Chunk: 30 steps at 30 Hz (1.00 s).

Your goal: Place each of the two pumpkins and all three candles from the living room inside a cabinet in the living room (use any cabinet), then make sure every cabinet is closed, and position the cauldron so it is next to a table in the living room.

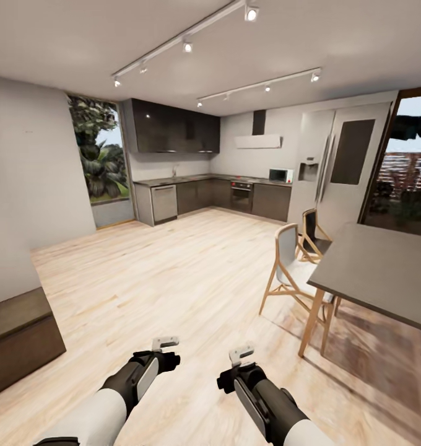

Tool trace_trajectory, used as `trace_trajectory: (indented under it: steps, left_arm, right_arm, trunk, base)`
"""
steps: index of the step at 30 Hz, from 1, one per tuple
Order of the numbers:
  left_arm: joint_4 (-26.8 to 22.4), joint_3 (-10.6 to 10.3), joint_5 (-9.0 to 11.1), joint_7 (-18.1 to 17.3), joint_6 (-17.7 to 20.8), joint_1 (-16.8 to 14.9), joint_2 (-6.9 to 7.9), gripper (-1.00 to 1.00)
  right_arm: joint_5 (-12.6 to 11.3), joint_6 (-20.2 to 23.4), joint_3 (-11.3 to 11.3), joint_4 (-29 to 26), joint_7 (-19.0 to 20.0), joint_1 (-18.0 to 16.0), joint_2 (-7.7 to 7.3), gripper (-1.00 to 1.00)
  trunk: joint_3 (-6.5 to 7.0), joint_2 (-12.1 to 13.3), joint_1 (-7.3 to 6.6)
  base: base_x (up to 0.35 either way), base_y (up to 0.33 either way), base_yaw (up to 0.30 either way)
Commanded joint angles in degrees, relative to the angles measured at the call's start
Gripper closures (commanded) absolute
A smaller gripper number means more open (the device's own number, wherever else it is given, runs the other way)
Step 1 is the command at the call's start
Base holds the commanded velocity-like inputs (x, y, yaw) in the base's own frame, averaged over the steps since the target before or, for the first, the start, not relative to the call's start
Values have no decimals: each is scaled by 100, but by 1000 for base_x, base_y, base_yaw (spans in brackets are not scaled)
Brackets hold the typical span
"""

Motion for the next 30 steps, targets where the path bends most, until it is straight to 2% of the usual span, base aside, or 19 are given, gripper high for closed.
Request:
trace_trajectory:
  steps: [1,11,14,17,22,30]
  left_arm:
    - [-11,34,37,16,31,-1,-5,-100]
    - [-11,24,11,-40,23,-2,9,-100]
    - [-11,22,7,-44,-112,-4,17,-100]
    - [-10,18,2,-67,-320,-2,20,-100]
    - [56,13,-17,-330,-774,0,22,-100]
    - [504,17,-14,-452,-1425,0,31,-100]
  right_arm:
    - [-61,20,19,-5,-52,-5,0,-100]
    - [-62,20,57,-1,-47,-5,0,-100]
    - [-66,18,58,2,-45,-5,0,-100]
    - [-68,19,59,3,-42,-5,0,-100]
    - [-69,17,59,3,-36,-5,0,-100]
    - [-69,13,61,37,-27,-5,0,-100]
  trunk:
    - [-12,-6,2]
    - [-57,-6,2]
    - [-71,-6,2]
    - [-85,-6,2]
    - [-108,-6,2]
    - [-144,-6,2]
  base:
    - [74,95,241]
    - [61,79,241]
    - [11,11,242]
    - [5,5,242]
    - [1,1,243]
    - [0,0,244]
